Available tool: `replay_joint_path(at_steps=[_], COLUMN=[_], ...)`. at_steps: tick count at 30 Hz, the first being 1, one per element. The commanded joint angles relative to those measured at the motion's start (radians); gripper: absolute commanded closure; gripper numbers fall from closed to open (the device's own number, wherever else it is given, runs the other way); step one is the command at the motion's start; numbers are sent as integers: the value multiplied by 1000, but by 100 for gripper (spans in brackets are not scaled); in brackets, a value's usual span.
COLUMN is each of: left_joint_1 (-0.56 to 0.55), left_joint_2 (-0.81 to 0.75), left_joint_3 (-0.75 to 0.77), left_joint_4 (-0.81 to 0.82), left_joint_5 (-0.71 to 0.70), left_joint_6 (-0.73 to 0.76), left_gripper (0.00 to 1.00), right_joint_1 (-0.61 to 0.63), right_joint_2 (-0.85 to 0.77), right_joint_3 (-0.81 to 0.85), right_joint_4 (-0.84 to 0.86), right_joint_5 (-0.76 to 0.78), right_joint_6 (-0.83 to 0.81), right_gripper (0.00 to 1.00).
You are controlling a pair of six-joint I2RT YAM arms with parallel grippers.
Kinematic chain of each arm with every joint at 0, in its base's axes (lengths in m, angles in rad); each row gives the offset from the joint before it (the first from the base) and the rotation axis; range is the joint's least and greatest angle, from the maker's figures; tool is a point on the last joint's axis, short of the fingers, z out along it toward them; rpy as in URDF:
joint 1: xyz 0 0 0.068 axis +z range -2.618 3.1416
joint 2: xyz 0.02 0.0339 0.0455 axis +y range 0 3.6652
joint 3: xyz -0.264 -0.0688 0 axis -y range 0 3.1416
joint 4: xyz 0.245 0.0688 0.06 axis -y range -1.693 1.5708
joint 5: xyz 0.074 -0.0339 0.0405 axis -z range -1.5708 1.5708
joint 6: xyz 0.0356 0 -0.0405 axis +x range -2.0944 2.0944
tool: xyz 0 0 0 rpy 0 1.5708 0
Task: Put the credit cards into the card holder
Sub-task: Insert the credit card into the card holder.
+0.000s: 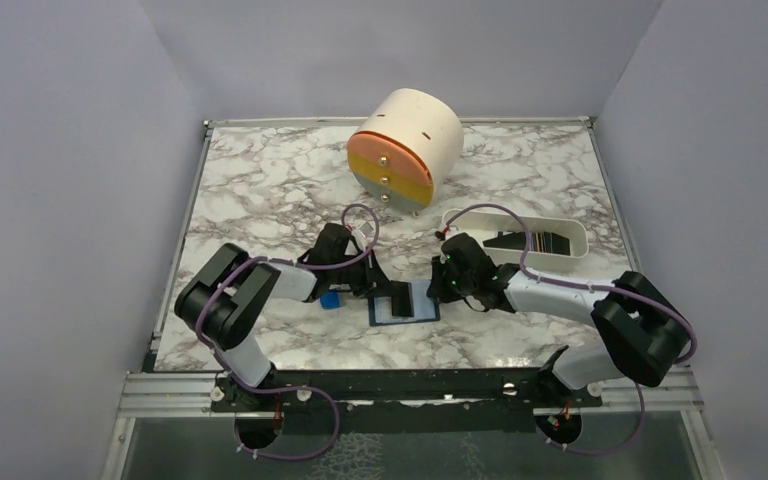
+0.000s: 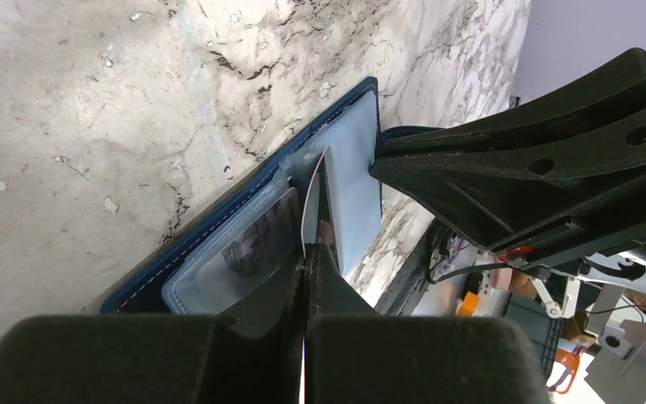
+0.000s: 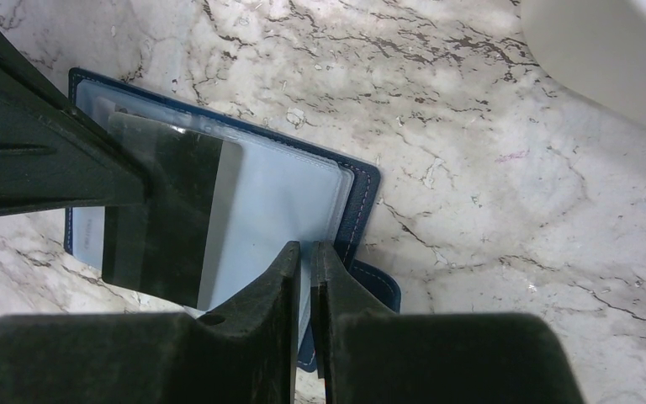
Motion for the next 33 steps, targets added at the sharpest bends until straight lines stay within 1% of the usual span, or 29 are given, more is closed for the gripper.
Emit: replay_joint_path(at_steps=[1,10,11,15,16,18,20,25,29,33], left_joint_1=[-14,-69,-70,-70,-71,-70,-70,-70,-70,-70], left_joint_2=[-10,-18,-19,-42,-49,-62,-72,-98,-124,-165], left_joint_3=[-26,-33,-30,-29,-29,-24,-16,15,65,67], left_joint_4=[23,60,60,57,53,40,20,-74,-226,-266], left_joint_5=[-82,-131,-131,-140,-141,-147,-154,-207,-286,-313], left_joint_6=[5,-38,-41,-48,-48,-45,-39,-2,64,73], left_gripper=[100,99,95,68,63,57,52,47,42,40], right_joint_1=[8,8,8,8,8,8,8,8,8,8], right_joint_2=[2,-26,-40,-100,-121,-153,-182,-232,-251,-243], right_joint_3=[-39,-34,-30,-7,0,13,20,27,26,32], right_joint_4=[-70,-76,-82,-131,-145,-169,-190,-238,-255,-268], right_joint_5=[19,-1,-5,-3,-2,-1,5,44,76,89], right_joint_6=[6,30,33,30,27,23,21,16,12,-2], right_gripper=[91,91,91,85,84,83,83,80,73,66])
